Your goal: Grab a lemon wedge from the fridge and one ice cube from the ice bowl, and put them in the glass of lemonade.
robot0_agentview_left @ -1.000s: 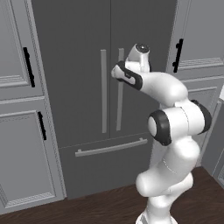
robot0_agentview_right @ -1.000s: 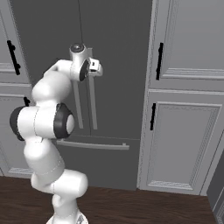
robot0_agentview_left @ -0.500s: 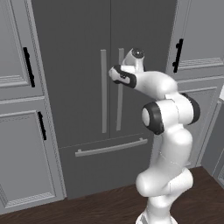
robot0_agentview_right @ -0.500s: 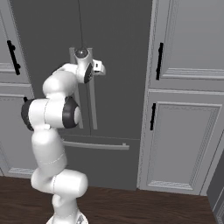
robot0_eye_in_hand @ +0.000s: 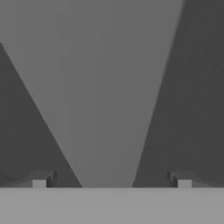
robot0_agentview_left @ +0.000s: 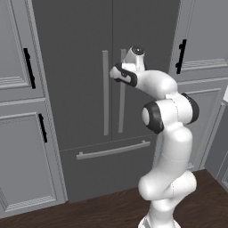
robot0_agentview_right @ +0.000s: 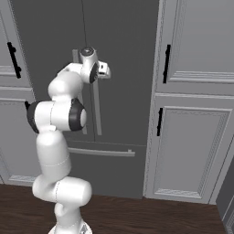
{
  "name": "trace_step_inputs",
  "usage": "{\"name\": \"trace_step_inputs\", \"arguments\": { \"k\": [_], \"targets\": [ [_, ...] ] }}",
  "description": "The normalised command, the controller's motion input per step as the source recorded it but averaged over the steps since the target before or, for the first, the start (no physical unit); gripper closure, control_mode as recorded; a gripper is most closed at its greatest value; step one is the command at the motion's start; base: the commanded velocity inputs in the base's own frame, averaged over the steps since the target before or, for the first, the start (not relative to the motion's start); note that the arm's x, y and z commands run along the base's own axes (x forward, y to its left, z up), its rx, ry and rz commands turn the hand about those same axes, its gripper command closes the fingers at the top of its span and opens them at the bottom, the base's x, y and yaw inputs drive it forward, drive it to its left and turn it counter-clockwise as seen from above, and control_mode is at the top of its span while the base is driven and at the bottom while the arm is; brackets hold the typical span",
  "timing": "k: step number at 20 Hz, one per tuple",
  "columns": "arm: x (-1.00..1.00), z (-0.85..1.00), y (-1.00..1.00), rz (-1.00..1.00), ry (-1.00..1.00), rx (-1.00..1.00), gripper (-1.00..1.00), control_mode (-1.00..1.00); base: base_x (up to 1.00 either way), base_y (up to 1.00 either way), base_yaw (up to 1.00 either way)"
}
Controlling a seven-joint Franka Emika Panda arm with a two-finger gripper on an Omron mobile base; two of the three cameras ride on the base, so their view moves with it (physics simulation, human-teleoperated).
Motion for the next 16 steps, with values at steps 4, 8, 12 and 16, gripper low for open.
{"name": "trace_step_inputs", "arguments": {
  "k": [4, 8, 12, 16],
  "targets": [
    [0.05, -0.08, 0.01, 0.00, -0.10, 0.01, -1.00, -1.00, 0.00, 0.00, 0.00],
    [0.04, -0.43, 0.03, 0.00, -0.34, 0.01, -1.00, -1.00, 0.00, 0.00, 0.00],
    [0.16, -0.05, 0.13, 0.00, -0.16, 0.00, -1.00, -1.00, 0.00, 0.00, 0.00],
    [0.30, 0.00, 0.13, 0.00, -0.10, 0.00, -1.00, -1.00, 0.00, 0.00, 0.00]
  ]
}}
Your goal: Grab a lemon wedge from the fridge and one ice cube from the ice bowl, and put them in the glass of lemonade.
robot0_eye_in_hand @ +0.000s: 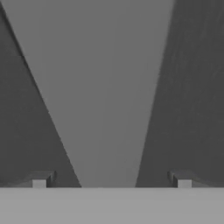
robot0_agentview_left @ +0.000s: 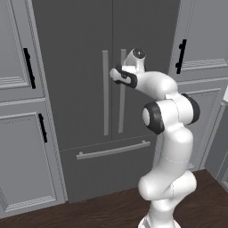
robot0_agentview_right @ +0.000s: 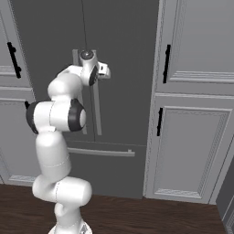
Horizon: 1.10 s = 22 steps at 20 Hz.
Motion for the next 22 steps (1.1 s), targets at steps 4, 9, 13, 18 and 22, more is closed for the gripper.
{"name": "trace_step_inputs", "arguments": {
  "k": [4, 9, 13, 18, 22],
  "targets": [
    [0.23, 0.00, 0.11, 0.00, -0.22, 0.00, -1.00, -1.00, 0.00, 0.00, 0.00],
    [0.31, 0.00, 0.17, 0.00, -0.04, 0.00, 1.00, -1.00, 0.00, 0.00, 0.00],
    [0.14, 0.14, 0.00, 0.00, 0.00, -0.03, 1.00, -1.00, 0.00, 0.00, 0.00],
    [-0.36, 0.19, -0.35, -0.03, 0.00, 0.00, 1.00, -1.00, 0.00, 0.00, 0.00],
    [-0.78, 0.05, -0.66, -0.08, 0.00, 0.04, 1.00, -1.00, 0.00, 0.00, 0.00]
  ]
}}
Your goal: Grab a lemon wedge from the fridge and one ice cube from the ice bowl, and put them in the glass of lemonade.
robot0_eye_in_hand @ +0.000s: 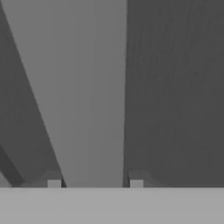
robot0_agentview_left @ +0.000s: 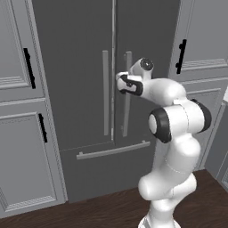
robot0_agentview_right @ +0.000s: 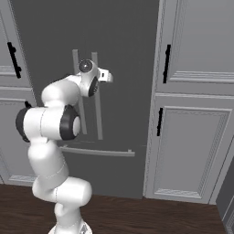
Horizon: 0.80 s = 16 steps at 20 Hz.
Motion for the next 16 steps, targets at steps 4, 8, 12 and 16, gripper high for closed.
{"name": "trace_step_inputs", "arguments": {
  "k": [4, 8, 12, 16],
  "targets": [
    [-0.95, 0.11, -0.81, -0.12, 0.00, 0.08, 1.00, -1.00, 0.00, 0.00, 0.00],
    [-1.00, 0.25, -0.83, -0.19, 0.00, 0.11, 1.00, -1.00, 0.00, 0.00, 0.00],
    [-1.00, 0.27, -0.85, -0.22, 0.00, 0.13, 1.00, -1.00, 0.00, 0.00, 0.00],
    [-0.86, 0.33, -0.70, -0.21, 0.00, 0.07, 1.00, -1.00, 0.00, 0.00, 0.00]
  ]
}}
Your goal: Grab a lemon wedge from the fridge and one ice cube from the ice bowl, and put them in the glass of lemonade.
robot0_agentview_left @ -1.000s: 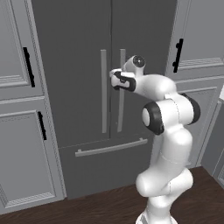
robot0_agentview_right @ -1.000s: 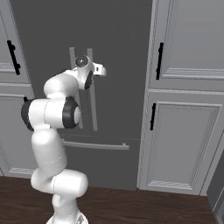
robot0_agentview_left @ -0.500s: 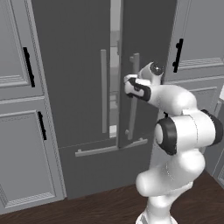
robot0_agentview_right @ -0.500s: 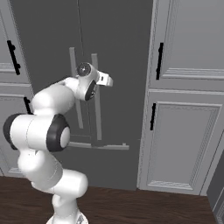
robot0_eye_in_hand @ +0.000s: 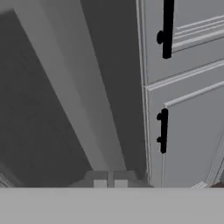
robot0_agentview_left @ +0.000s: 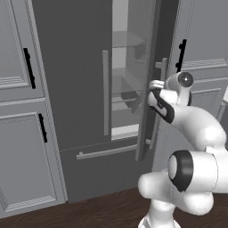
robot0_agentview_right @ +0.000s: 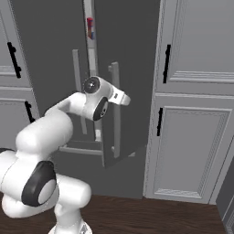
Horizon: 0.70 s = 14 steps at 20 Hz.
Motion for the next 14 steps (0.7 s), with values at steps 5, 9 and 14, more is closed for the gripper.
{"name": "trace_step_inputs", "arguments": {
  "k": [5, 9, 14],
  "targets": [
    [-0.70, 0.46, -0.50, -0.19, 0.00, 0.01, -1.00, -1.00, 0.00, 0.00, 0.00],
    [-0.73, 0.97, -0.11, -0.02, -0.05, 0.00, -1.00, -1.00, 0.00, 0.00, 0.00],
    [-0.90, 0.97, 0.53, 0.10, -0.01, -0.01, -1.00, -1.00, 0.00, 0.00, 0.00]
  ]
}}
